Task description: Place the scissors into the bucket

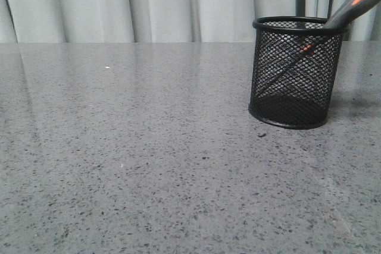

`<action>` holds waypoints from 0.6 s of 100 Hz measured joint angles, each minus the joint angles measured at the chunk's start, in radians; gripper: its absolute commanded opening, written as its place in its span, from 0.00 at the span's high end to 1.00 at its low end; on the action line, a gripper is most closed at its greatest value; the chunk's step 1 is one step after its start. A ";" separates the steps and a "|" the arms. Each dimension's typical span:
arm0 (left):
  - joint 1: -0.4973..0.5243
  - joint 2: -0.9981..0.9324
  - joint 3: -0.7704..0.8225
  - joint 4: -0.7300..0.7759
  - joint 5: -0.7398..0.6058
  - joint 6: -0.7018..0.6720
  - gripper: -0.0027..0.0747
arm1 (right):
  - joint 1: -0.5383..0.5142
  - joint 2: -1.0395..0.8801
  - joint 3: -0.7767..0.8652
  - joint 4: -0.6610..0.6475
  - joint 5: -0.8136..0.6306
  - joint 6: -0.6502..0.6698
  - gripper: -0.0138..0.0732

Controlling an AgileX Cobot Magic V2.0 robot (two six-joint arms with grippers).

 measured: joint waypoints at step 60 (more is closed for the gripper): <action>0.118 -0.034 0.198 0.095 -0.168 -0.117 0.99 | 0.000 0.000 0.000 0.000 0.000 0.000 0.92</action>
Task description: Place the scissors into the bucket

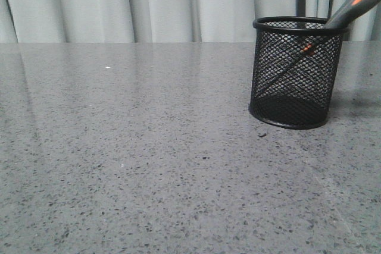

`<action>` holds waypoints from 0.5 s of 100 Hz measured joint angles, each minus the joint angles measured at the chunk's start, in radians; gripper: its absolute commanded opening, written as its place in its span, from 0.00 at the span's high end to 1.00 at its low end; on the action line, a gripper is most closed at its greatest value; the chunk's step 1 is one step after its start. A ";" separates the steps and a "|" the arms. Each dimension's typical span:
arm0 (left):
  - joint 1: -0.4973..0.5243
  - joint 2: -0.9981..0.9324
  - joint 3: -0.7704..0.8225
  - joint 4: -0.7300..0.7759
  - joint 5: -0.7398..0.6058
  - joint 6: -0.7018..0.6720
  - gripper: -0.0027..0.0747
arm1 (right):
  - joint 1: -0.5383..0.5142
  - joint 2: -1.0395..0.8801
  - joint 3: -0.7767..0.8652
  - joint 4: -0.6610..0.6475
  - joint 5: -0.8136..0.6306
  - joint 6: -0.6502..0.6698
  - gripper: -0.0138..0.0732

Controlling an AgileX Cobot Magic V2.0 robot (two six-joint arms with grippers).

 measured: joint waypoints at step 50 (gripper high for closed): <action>0.061 -0.102 0.157 0.092 -0.063 -0.108 0.99 | 0.000 0.000 0.000 0.000 0.000 0.000 0.92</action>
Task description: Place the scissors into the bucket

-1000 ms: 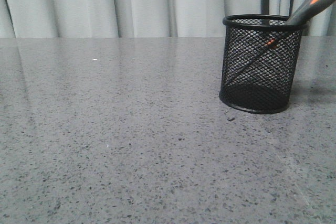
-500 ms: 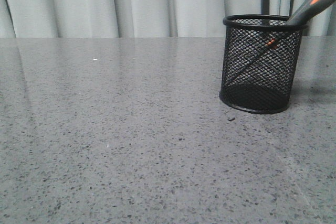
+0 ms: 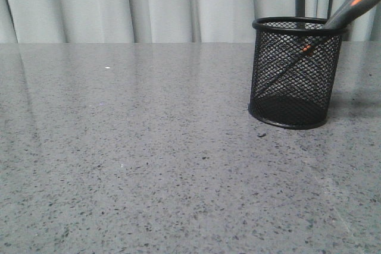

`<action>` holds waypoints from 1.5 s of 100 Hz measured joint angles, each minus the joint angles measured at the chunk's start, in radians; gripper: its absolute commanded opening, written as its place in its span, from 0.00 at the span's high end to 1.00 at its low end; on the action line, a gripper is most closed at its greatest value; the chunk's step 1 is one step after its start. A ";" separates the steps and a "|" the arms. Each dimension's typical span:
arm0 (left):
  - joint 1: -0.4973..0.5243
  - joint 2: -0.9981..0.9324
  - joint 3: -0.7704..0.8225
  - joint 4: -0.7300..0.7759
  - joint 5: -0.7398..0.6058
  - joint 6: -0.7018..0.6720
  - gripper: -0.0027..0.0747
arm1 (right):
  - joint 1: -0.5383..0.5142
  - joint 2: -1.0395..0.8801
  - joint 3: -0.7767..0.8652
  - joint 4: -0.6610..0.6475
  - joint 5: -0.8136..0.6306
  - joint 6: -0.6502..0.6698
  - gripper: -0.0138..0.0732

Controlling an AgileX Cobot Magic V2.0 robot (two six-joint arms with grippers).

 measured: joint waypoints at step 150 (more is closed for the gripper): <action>0.000 0.000 0.000 0.002 -0.002 0.000 0.99 | -0.157 -0.219 0.301 -0.306 -0.022 0.225 0.92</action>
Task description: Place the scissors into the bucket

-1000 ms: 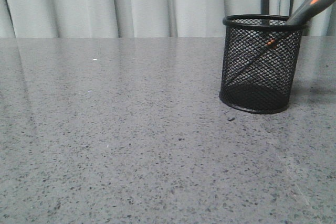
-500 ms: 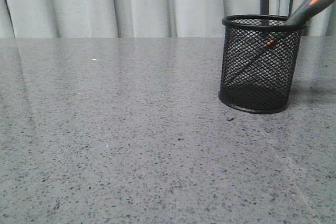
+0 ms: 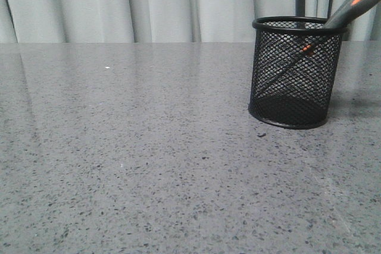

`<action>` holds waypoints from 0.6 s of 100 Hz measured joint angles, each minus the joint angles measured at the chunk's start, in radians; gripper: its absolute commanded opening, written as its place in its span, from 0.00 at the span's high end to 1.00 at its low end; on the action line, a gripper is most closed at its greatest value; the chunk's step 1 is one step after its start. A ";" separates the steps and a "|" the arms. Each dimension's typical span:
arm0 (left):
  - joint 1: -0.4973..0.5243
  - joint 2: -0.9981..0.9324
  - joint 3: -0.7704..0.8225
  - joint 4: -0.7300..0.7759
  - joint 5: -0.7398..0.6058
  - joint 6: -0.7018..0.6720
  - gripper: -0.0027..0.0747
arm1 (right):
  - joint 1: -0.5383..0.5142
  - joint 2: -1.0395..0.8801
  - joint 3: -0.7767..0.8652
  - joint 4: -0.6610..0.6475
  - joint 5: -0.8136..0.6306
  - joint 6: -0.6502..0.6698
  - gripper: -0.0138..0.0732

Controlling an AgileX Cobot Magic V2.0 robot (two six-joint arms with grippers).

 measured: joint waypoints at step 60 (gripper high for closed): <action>0.000 0.000 0.000 0.000 -0.002 0.000 0.99 | -0.020 -0.019 0.000 -0.002 0.090 0.008 0.92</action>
